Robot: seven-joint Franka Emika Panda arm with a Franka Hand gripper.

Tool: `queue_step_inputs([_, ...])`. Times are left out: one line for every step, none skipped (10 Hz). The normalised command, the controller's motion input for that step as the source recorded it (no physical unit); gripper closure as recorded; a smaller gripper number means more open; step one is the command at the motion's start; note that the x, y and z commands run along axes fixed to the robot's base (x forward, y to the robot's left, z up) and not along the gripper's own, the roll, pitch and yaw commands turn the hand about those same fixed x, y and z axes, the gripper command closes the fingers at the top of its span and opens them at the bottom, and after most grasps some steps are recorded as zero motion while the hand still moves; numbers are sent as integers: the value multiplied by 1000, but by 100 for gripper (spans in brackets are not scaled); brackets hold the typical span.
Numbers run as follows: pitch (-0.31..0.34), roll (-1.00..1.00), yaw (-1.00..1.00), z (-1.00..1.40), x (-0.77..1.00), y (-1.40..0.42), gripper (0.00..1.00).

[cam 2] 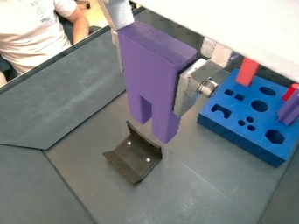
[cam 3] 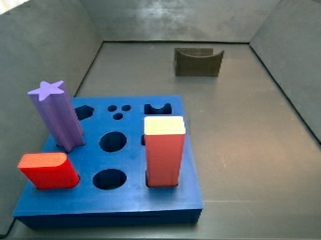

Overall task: Pick up the double-square object. Move up. Rotate the double-square object. Move to above the board. Insert the double-square object.
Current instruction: Move to above the board.

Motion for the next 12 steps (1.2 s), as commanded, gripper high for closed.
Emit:
queue_step_inputs([87, 7, -30, 1000, 43, 35, 100])
queue_step_inputs([88, 7, -31, 1000, 43, 35, 100])
queue_step_inputs([88, 7, -31, 1000, 42, 34, 100])
queue_step_inputs([88, 7, -31, 1000, 42, 34, 100])
queue_step_inputs([88, 7, -31, 1000, 42, 34, 100])
queue_step_inputs([89, 7, -30, 1000, 42, 33, 100])
queue_step_inputs([89, 7, -30, 1000, 42, 33, 100])
queue_step_inputs([89, 7, -30, 1000, 42, 33, 100])
queue_step_inputs([89, 7, -30, 1000, 42, 33, 100])
queue_step_inputs([89, 7, -30, 1000, 42, 33, 100])
queue_step_inputs([89, 7, -30, 1000, 42, 33, 100])
queue_step_inputs([89, 7, -30, 1000, 42, 33, 100])
